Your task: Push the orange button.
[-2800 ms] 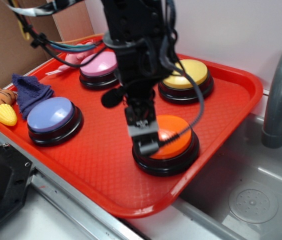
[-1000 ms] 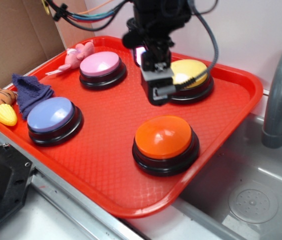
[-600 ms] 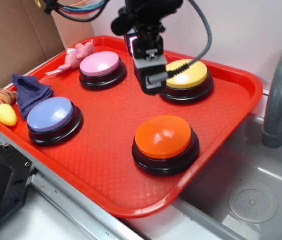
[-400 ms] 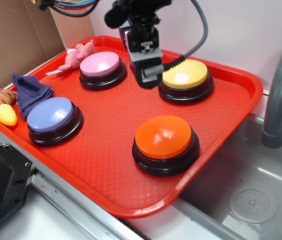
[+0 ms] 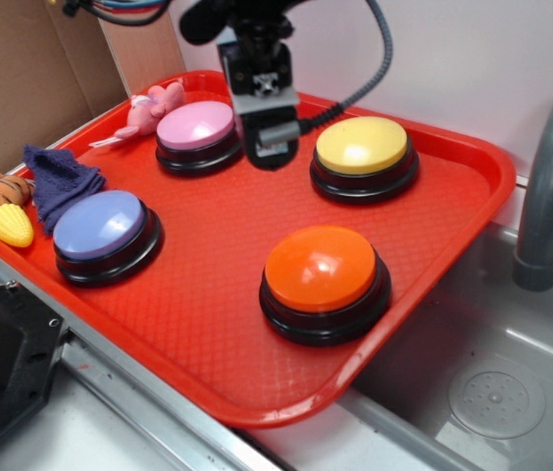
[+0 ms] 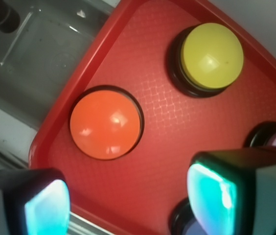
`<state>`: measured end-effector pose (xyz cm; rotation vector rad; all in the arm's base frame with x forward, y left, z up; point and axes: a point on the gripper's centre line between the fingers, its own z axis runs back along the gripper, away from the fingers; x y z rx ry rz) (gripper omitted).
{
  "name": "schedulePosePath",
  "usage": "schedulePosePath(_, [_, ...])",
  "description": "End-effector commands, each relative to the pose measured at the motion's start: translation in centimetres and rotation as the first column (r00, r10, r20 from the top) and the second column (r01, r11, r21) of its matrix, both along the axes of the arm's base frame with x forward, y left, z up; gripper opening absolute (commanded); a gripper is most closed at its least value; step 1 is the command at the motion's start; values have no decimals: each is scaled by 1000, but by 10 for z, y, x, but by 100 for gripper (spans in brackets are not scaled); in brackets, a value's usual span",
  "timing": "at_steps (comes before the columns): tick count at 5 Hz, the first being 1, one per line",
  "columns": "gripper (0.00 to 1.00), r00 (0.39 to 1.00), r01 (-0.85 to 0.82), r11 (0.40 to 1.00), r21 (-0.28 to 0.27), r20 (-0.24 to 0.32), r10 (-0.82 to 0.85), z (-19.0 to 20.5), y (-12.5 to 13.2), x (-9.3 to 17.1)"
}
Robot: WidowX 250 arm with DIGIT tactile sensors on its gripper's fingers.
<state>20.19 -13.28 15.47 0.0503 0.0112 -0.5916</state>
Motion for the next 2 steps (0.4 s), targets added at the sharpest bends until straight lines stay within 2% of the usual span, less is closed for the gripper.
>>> schedulePosePath(1, [100,997,-13,999,-29,74,15,34,-4,-13])
schedulePosePath(2, [100,995,-9,999,-36,97,13,43,-5,-11])
